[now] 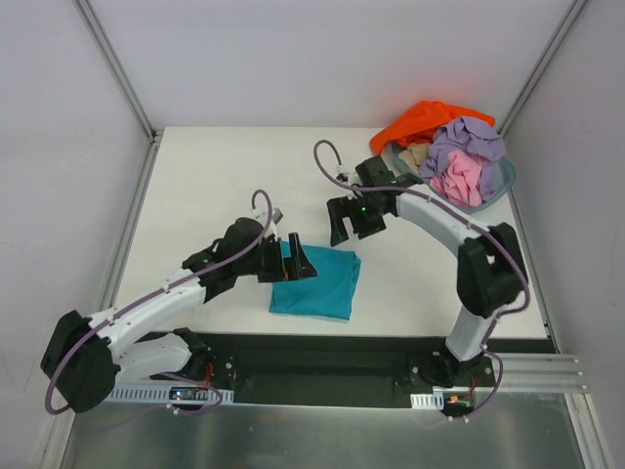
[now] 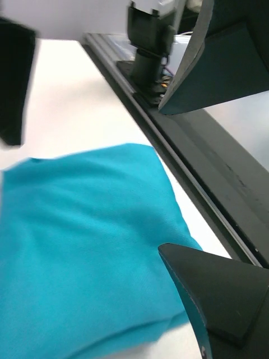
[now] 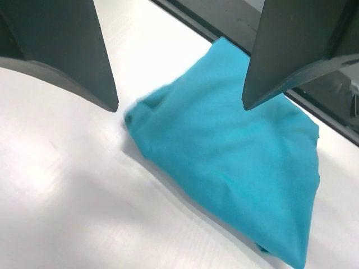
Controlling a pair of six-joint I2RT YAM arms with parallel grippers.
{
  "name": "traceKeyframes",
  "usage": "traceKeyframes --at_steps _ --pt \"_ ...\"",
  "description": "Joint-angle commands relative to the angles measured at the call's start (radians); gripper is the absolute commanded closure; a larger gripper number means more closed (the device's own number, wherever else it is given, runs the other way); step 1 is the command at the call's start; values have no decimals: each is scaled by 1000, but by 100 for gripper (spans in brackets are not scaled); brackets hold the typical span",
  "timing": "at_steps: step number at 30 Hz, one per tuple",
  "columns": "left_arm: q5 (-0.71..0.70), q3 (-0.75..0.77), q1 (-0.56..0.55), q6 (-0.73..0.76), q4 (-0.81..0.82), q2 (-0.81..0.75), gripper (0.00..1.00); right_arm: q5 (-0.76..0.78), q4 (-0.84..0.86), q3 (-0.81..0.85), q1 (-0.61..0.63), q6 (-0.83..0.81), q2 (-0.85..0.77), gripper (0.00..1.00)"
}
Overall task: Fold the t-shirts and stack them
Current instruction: Put the neatly folded tshirt into the corner of the board with the right arm
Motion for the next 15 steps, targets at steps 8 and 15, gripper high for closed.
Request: traceKeyframes --at_steps 8,15 --pt "-463 42 44 30 -248 -238 1 174 114 -363 21 352 -473 3" --pt "-457 13 118 21 -298 -251 1 153 197 -462 93 534 -339 8"
